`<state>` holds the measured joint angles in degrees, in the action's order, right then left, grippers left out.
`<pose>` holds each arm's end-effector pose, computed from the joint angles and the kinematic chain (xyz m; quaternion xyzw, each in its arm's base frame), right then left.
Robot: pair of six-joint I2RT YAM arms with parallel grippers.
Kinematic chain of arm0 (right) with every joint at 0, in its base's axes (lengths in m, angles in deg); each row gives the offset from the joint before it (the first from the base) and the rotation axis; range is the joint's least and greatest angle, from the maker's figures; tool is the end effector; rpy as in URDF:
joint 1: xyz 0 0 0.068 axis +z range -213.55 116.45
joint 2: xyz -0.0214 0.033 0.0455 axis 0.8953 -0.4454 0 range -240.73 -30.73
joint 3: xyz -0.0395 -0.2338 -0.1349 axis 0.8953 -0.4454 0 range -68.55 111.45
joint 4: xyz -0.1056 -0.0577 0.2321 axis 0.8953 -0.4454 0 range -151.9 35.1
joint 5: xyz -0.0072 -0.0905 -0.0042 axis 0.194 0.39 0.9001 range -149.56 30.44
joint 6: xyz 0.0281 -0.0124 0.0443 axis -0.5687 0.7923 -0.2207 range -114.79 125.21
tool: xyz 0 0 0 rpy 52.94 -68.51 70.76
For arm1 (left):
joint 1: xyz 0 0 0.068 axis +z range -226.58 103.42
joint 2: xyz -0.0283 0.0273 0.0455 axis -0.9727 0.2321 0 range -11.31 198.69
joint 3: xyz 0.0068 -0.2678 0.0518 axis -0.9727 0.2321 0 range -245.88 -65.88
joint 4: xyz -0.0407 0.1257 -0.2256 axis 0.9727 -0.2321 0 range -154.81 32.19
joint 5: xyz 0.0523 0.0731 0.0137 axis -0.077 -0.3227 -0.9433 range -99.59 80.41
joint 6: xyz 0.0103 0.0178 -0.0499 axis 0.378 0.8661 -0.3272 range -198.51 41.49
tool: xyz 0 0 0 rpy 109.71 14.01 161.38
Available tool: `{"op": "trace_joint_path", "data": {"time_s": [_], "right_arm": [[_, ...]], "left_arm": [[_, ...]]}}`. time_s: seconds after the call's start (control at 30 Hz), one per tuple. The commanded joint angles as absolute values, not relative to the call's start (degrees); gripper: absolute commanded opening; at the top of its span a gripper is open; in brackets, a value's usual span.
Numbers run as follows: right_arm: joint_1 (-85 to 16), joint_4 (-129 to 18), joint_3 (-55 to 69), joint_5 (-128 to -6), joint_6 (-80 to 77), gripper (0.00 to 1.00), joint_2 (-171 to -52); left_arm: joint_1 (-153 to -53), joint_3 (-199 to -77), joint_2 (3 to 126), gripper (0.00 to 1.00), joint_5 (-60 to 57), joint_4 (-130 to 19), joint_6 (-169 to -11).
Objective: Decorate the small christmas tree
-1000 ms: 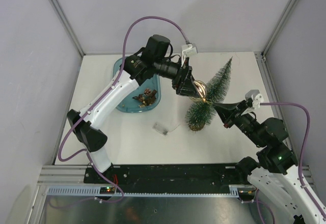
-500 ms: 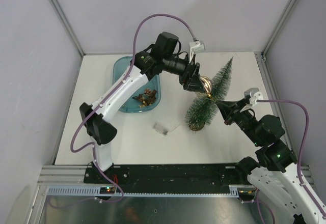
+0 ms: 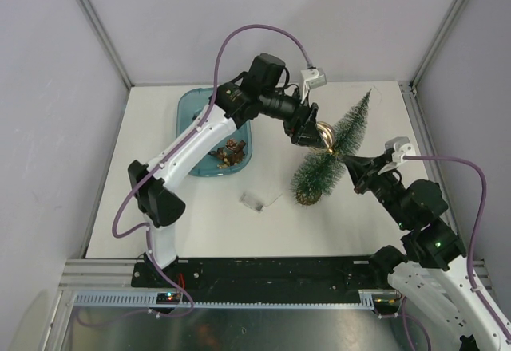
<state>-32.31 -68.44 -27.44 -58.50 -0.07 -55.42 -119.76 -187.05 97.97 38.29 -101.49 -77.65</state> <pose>0.0923 0.0553 0.3560 -0.1483 0.6730 0.2210 0.6901 0.2866 -0.3052 0.4203 0.4824 0.6663 -0.4911 0.2866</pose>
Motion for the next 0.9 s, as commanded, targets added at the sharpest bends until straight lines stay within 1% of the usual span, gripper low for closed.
{"op": "trace_joint_path", "data": {"time_s": [0.0,0.37,0.87], "right_arm": [[-32.61,-66.98,-24.38,-58.65,1.32,0.00,-56.58],[-32.61,-63.63,-22.38,-58.89,3.97,0.00,-61.30],[-32.61,-63.93,-21.07,-60.69,4.93,0.00,-63.85]], "left_arm": [[-120.01,-186.45,93.24,0.43,35.05,-100.73,-74.97],[-120.02,-184.48,90.20,0.41,30.11,-100.74,-74.41],[-119.91,-184.66,91.11,0.40,26.57,-100.32,-73.64]]}}
